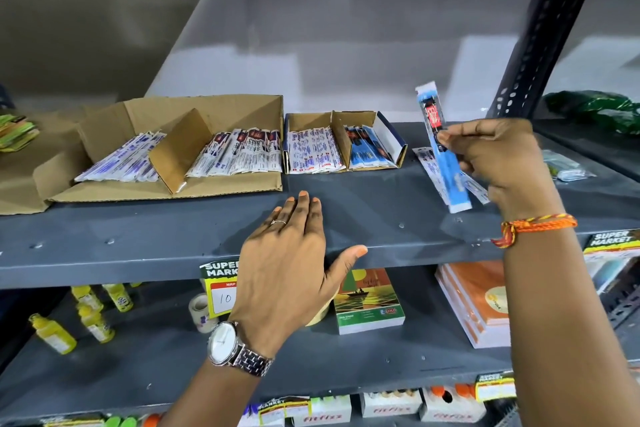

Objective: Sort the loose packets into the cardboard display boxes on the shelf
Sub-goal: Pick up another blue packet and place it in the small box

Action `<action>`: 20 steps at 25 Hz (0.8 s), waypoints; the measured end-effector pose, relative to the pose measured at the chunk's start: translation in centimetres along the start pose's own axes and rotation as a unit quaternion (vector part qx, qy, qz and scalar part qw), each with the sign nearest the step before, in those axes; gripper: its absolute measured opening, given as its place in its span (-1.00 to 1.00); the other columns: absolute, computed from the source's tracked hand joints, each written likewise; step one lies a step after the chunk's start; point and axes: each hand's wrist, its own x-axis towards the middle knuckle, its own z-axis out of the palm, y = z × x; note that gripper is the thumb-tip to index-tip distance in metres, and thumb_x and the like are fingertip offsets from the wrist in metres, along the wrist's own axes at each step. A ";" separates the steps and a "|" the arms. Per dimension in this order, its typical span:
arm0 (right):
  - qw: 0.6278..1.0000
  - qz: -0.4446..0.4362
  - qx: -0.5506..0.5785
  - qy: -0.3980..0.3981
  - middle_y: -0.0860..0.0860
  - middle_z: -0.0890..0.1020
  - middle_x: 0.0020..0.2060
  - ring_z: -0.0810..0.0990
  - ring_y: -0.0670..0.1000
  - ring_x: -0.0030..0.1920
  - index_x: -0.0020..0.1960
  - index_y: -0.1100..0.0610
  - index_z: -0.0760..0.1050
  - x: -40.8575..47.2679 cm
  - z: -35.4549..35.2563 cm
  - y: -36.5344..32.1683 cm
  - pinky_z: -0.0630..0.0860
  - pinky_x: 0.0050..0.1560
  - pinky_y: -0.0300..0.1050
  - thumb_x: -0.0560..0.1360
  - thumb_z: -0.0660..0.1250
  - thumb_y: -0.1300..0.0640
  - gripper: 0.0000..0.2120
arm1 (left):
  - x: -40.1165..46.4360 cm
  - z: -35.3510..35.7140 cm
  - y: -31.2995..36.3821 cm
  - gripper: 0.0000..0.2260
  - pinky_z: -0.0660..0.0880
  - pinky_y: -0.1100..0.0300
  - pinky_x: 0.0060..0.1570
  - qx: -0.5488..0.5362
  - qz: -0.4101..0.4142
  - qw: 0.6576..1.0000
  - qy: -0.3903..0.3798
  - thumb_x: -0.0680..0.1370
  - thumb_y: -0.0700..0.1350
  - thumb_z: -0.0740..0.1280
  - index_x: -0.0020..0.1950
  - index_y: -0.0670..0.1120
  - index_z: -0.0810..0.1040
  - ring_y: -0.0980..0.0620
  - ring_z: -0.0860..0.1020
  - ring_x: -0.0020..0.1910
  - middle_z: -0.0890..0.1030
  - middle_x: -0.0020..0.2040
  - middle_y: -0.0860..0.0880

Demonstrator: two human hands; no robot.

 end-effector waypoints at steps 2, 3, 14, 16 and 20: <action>0.994 0.018 0.096 -0.055 -0.05 0.67 -0.45 0.55 -0.17 -0.48 -0.21 0.13 0.63 -1.5 0.7 -1.0 0.49 -0.43 -0.34 0.42 0.49 0.25 -0.93 | 0.0 -0.1 0.0 -0.18 0.48 0.03 0.26 -0.001 -0.001 1.000 -0.002 0.60 0.40 -0.13 0.41 -0.22 0.49 -0.10 0.50 0.39 0.51 0.41 -0.18; 0.990 0.025 0.118 -0.076 -0.05 0.67 -0.44 0.56 -0.15 -0.45 -0.20 0.14 0.62 -2.1 1.1 -1.2 0.51 -0.41 -0.33 0.42 0.48 0.27 -0.92 | 0.0 -0.1 0.0 -0.18 0.48 0.03 0.25 -0.001 -0.001 1.000 -0.003 0.60 0.40 -0.13 0.41 -0.21 0.49 -0.10 0.50 0.39 0.51 0.41 -0.18; 0.975 0.046 0.152 -0.156 0.03 0.69 -0.33 0.64 -0.07 -0.33 -0.16 0.15 0.59 -4.5 3.3 -2.6 0.59 -0.26 -0.22 0.44 0.43 0.35 -0.88 | 0.0 -0.2 0.0 -0.19 0.46 0.02 0.28 -0.007 0.001 1.000 -0.019 0.60 0.41 -0.13 0.45 -0.20 0.46 -0.11 0.47 0.41 0.48 0.44 -0.17; 0.971 0.050 0.165 -0.165 0.01 0.68 -0.36 0.64 -0.09 -0.37 -0.16 0.16 0.59 -4.1 3.6 -3.2 0.59 -0.28 -0.22 0.45 0.42 0.35 -0.89 | 0.0 -0.2 -0.1 -0.19 0.46 0.02 0.28 -0.008 0.002 1.000 -0.021 0.60 0.41 -0.12 0.45 -0.20 0.46 -0.11 0.47 0.41 0.48 0.44 -0.18; 0.978 0.054 0.143 -0.141 0.09 0.65 -0.24 0.61 -0.05 -0.32 -0.09 0.19 0.58 -0.7 4.7 -4.5 0.59 -0.33 -0.24 0.46 0.42 0.36 -0.90 | -0.1 -0.3 -0.1 -0.18 0.47 0.03 0.26 -0.006 0.000 1.000 -0.023 0.60 0.41 -0.13 0.44 -0.20 0.47 -0.10 0.49 0.39 0.50 0.43 -0.17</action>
